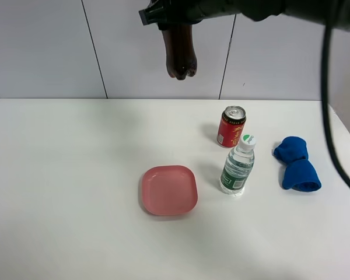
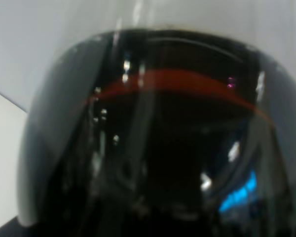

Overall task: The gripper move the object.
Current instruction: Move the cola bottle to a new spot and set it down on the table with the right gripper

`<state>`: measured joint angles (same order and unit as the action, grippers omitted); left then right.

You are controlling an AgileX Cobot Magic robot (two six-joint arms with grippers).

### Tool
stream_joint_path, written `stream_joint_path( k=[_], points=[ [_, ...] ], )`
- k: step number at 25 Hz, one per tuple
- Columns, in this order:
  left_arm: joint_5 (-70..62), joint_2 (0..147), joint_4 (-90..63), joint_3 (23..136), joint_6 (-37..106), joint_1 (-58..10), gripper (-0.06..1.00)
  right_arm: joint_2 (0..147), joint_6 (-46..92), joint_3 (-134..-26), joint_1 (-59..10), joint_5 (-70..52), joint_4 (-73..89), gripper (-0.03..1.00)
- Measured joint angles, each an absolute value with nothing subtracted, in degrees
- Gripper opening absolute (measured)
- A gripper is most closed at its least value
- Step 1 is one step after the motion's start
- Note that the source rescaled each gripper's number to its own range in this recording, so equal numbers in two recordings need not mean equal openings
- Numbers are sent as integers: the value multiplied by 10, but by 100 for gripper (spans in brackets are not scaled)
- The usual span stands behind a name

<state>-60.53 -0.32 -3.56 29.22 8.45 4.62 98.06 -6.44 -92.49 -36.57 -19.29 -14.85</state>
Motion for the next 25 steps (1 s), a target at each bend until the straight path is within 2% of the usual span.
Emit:
stream_joint_path(
  k=[12, 25],
  points=[
    [-605, -3, -36, 292, 84, 46, 100, 842, -64, -925, -370, -481, -143, 0],
    [-605, -3, -36, 292, 84, 46, 100, 736, -64, -903, -370, -653, -144, 0]
  ],
)
